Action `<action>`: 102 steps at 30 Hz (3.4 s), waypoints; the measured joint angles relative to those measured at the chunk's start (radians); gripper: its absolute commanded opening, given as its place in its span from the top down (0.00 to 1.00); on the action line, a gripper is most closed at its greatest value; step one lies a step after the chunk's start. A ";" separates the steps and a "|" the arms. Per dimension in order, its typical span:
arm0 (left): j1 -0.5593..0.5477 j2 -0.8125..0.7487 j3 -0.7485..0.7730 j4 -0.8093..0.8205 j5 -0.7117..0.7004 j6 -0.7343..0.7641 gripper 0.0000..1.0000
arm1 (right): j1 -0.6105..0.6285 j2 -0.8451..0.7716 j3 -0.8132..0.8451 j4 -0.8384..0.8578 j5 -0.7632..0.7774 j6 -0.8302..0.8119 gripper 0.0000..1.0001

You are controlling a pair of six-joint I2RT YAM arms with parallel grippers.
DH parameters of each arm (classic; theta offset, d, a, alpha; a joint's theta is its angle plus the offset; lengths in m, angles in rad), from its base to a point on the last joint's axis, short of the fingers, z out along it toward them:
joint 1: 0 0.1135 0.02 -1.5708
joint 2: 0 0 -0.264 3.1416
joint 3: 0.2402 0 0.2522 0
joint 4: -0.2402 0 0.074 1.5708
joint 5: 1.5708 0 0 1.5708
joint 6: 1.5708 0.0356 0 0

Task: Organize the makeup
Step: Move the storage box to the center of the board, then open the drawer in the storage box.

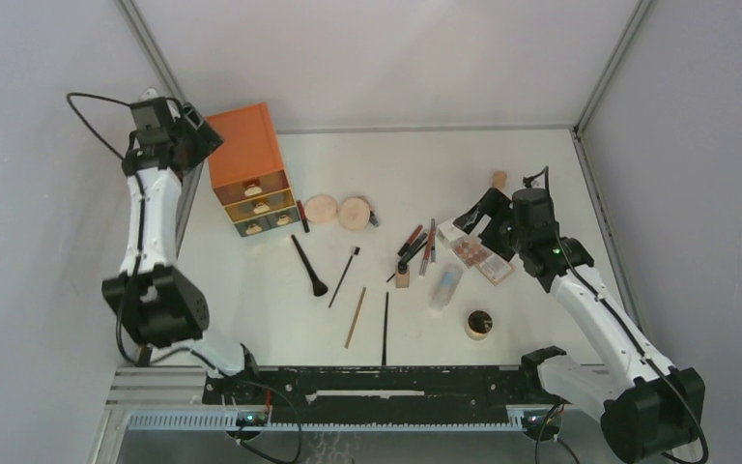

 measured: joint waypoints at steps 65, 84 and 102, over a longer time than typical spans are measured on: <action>-0.333 -0.352 -0.541 0.066 -0.240 0.206 0.68 | 0.002 -0.018 -0.080 0.015 -0.034 -0.024 0.08; -0.406 -0.632 -0.738 -0.023 -0.249 0.157 0.01 | 0.021 0.010 -0.092 0.057 -0.038 -0.022 0.07; -0.826 -0.634 -0.224 -0.286 -0.452 0.166 0.00 | 0.025 -0.024 -0.079 0.064 -0.009 -0.039 0.06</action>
